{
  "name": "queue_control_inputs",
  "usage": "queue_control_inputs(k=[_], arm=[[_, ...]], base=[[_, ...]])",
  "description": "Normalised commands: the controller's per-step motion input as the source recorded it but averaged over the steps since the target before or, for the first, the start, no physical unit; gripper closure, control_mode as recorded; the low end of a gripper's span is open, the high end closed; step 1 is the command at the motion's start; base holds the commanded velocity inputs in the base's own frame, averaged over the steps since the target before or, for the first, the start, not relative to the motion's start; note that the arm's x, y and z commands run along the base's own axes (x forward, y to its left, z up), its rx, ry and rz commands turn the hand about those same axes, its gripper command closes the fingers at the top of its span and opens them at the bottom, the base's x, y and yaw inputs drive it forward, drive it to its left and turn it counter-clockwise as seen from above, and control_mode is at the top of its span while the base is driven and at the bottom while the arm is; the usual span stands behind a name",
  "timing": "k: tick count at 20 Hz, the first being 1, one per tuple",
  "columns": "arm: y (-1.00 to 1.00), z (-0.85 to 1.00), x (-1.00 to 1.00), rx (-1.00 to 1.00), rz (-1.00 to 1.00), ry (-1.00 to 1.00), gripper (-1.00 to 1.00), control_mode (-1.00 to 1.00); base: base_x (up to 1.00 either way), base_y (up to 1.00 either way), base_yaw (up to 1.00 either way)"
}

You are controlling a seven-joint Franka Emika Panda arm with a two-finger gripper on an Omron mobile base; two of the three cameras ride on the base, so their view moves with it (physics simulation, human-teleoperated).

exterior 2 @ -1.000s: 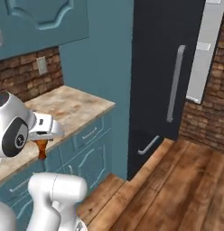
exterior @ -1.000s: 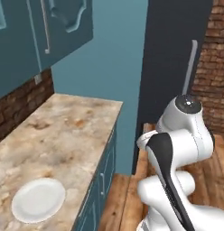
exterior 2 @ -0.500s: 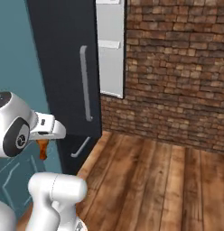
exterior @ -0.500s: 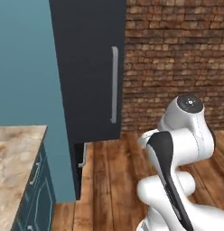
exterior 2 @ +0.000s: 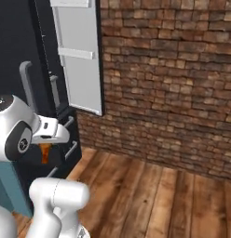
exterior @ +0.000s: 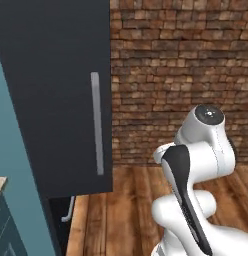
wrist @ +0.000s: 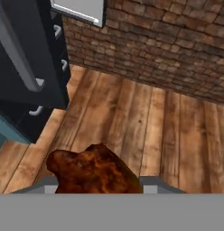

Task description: Place the chicken drumstick on the counter behind the older chicken drumstick on the same shelf of the fridge to maintain FIFO order. Close the fridge door when finished.

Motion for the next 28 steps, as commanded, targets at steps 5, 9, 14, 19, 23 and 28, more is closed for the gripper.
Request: queue_control_inputs(k=[5,9,14,19,23,28], arm=[[0.0,0.0,0.0,0.0,0.0,0.0,1.0,1.0],[0.0,0.0,0.0,0.0,0.0,0.0,1.0,1.0],[0.0,0.0,0.0,0.0,0.0,0.0,1.0,1.0],[0.0,0.0,0.0,0.0,0.0,0.0,1.0,1.0],[0.0,0.0,0.0,0.0,0.0,0.0,1.0,1.0],[0.0,0.0,0.0,0.0,0.0,0.0,1.0,1.0]], base=[[0.43,-1.0,0.32],[0.51,-0.77,0.38],[0.7,-0.51,0.44],[0.75,-0.34,0.51],[0.64,-0.38,0.54],[0.65,-0.24,0.55]])
